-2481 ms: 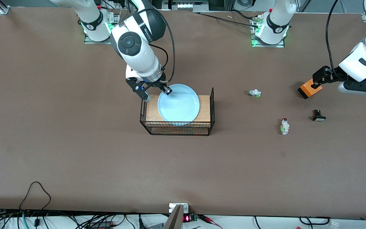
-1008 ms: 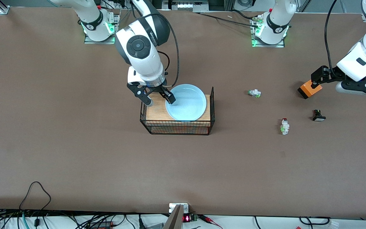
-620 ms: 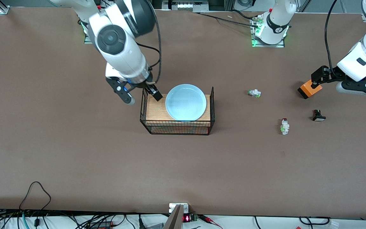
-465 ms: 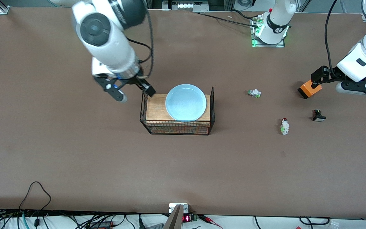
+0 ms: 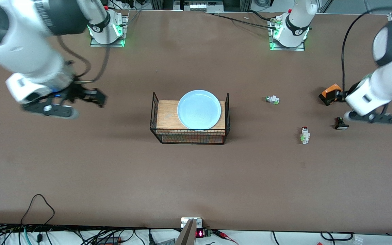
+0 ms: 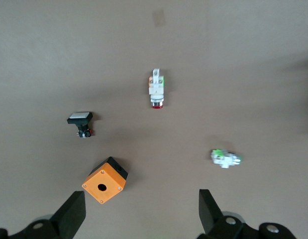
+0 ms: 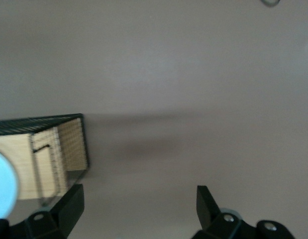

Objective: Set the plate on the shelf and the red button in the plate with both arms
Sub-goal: 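Grasp the white-green button switch with the left gripper, then carry the button switch with the left gripper over the plate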

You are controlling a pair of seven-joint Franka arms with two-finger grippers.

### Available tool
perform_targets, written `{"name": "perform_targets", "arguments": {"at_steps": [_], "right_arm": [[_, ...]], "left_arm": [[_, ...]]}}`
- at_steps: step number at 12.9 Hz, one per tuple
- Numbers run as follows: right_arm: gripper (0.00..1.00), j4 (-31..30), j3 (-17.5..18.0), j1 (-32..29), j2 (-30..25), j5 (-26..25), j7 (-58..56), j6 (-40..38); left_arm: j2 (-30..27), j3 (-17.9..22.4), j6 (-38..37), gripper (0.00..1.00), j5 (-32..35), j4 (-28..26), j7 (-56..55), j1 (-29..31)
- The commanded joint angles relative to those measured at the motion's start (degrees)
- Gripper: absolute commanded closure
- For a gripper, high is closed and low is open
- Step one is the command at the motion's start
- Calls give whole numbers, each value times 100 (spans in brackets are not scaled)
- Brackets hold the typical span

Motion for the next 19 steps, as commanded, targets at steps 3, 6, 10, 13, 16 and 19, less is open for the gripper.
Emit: {"name": "perform_targets", "arguments": {"at_steps": [3, 6, 10, 13, 16, 19], "right_arm": [[0, -156, 196, -1267, -270, -55, -2034, -283], [0, -183, 686, -2004, -288, -414, -2555, -547], [0, -245, 1541, -2438, -332, -1067, -2486, -696], [0, -8, 1559, -2412, -200, -751, -2380, -951], [0, 2, 1541, -2481, -165, -724, -2213, -873], [0, 19, 1533, -2464, -129, -741, -2300, -407]], "left_arm": [[1178, -22, 996, 0, 114, 100, -442, 142], [1785, -31, 1840, 0, 97, 91, -461, 291], [2181, -66, 3009, 0, -71, -452, -461, 362], [2383, -66, 3451, 0, -79, -647, -461, 371], [2402, -75, 3451, 35, -71, -788, -461, 371], [2384, -92, 3381, 82, -79, -770, -452, 353]]}}
